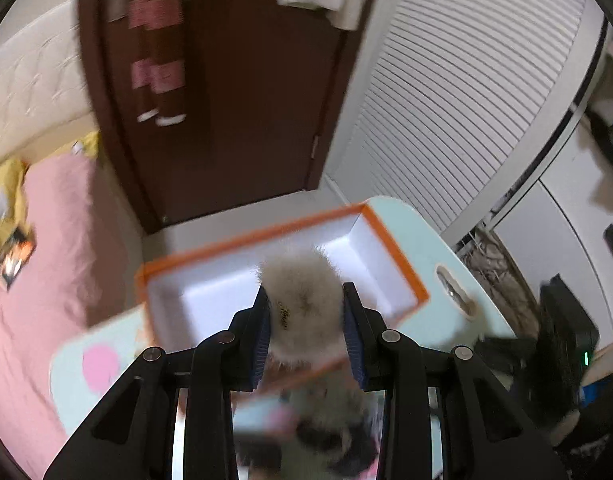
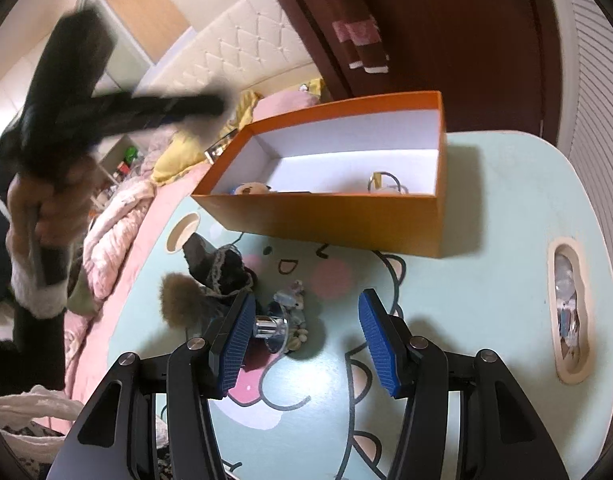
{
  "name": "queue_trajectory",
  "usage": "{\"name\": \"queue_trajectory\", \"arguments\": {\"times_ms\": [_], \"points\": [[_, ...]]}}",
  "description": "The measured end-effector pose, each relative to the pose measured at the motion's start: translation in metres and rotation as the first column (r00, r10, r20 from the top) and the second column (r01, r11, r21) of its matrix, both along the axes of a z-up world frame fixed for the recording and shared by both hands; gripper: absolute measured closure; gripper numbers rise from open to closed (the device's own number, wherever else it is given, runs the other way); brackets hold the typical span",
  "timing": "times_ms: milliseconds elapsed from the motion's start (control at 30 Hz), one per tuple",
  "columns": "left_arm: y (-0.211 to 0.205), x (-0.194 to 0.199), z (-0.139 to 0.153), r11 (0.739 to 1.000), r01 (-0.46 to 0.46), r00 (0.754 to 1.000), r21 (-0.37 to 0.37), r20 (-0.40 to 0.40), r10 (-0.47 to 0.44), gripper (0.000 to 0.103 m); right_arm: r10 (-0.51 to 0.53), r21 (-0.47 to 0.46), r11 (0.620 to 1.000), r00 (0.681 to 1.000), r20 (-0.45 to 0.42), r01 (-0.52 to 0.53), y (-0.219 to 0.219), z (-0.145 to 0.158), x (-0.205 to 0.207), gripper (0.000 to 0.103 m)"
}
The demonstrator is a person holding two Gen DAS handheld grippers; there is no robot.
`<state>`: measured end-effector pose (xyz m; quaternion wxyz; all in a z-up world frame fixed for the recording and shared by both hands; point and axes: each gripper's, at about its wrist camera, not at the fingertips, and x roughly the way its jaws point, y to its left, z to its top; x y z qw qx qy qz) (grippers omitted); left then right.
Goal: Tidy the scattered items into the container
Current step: 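Place the second pompom on the table while the right tool grasps the doll keychain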
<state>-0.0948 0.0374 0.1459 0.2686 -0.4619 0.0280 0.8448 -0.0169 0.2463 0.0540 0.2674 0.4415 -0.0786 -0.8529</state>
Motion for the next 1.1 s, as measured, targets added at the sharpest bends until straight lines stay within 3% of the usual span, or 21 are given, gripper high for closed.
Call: {"name": "queue_trajectory", "arguments": {"times_ms": [200, 300, 400, 533, 600, 767, 900, 1100], "points": [[-0.086, 0.050, -0.032, 0.982, -0.190, 0.979, -0.017, 0.070, 0.191, 0.069, 0.081, 0.033, 0.996, 0.996, -0.035, -0.080, -0.008, 0.027, -0.019, 0.050], [-0.110, 0.074, -0.058, 0.965, -0.260, 0.959, -0.036, 0.106, 0.263, 0.069, 0.116, 0.167, 0.980, 0.991, -0.059, -0.105, -0.016, 0.056, -0.052, 0.050], [-0.114, 0.092, -0.076, 0.953, -0.299, 0.947, -0.050, 0.105, 0.303, 0.069, 0.105, 0.324, 0.939, 0.993, 0.048, -0.115, -0.029, 0.061, -0.100, 0.064], [-0.111, 0.107, -0.092, 0.950, -0.312, 0.942, -0.006, 0.131, 0.310, 0.069, 0.136, 0.457, 0.854, 0.955, 0.263, -0.247, -0.057, 0.038, -0.148, 0.068], [-0.106, 0.110, -0.094, 0.953, -0.303, 0.945, 0.002, 0.132, 0.300, 0.069, 0.108, 0.457, 0.840, 0.914, 0.391, -0.294, -0.064, 0.020, -0.167, 0.068], [-0.098, 0.111, -0.099, 0.957, -0.287, 0.949, 0.034, 0.148, 0.279, 0.069, 0.042, 0.477, 0.803, 0.833, 0.552, -0.357, -0.070, -0.013, -0.182, 0.068], [-0.094, 0.112, -0.103, 0.962, -0.269, 0.953, 0.047, 0.153, 0.260, 0.069, 0.020, 0.535, 0.746, 0.816, 0.578, -0.397, -0.082, -0.028, -0.182, 0.068], [-0.094, 0.110, -0.109, 0.958, -0.283, 0.947, 0.042, 0.170, 0.272, 0.069, 0.047, 0.591, 0.694, 0.845, 0.533, -0.412, -0.098, -0.030, -0.176, 0.068]]}}
